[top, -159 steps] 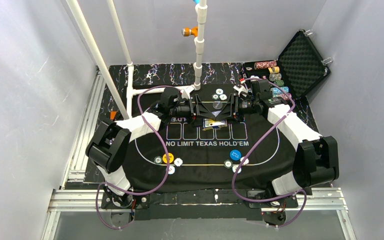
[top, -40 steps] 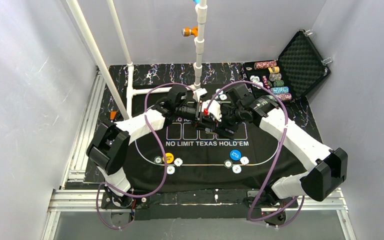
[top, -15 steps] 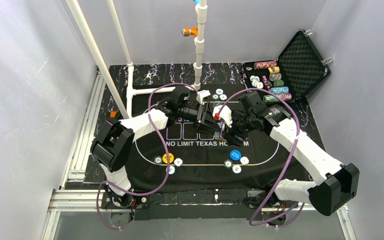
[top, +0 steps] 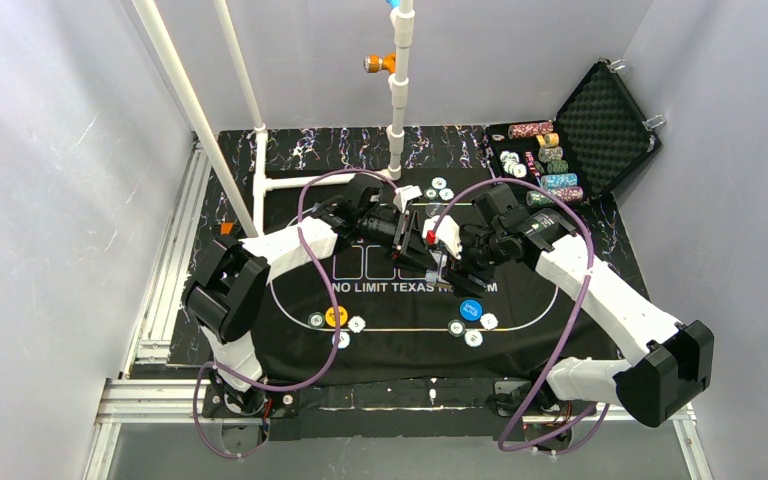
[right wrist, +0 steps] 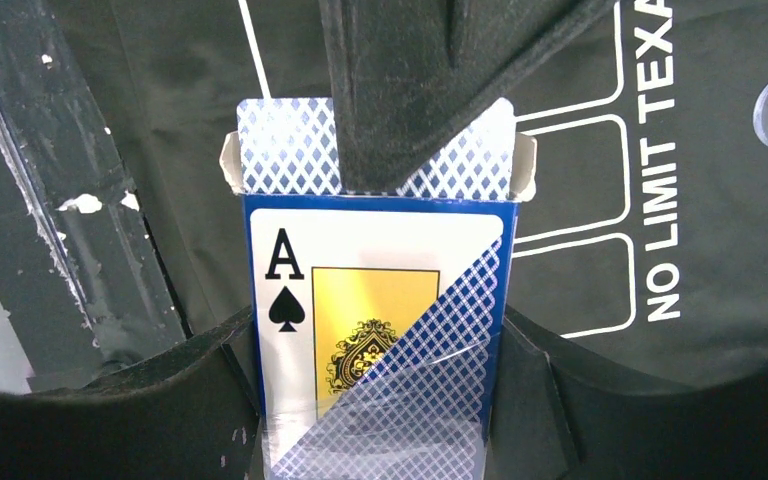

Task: Distribute texas hold em gaming equipment

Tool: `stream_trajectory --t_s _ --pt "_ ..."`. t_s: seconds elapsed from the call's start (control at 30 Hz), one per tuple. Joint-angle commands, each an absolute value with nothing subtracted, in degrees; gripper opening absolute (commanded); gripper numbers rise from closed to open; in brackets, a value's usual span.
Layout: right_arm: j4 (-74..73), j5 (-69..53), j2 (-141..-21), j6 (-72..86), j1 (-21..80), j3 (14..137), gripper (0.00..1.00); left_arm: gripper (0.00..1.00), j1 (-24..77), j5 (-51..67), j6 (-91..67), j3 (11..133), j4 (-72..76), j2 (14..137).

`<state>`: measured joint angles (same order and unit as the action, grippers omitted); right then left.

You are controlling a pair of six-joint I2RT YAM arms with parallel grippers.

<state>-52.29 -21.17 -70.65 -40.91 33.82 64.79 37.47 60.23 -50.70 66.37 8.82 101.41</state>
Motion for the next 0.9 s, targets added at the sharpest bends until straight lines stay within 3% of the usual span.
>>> stream_trajectory --t_s 0.0,0.43,0.67,0.87 --pt "-51.82 -23.78 -69.35 -41.63 34.1 67.29 0.01 0.32 37.51 59.15 -43.25 68.84 -1.18 100.88" --pt "-51.78 -22.22 -69.25 -42.28 34.1 65.66 0.01 0.27 35.6 58.99 -43.38 66.82 2.29 96.21" --pt "-51.69 -21.89 -70.5 -42.24 34.17 65.89 0.01 0.43 36.12 59.41 -43.24 67.34 2.37 95.01" --pt "-51.04 -24.15 -70.4 -42.1 34.19 66.73 0.01 0.44 37.95 58.5 -43.19 68.17 1.91 97.1"
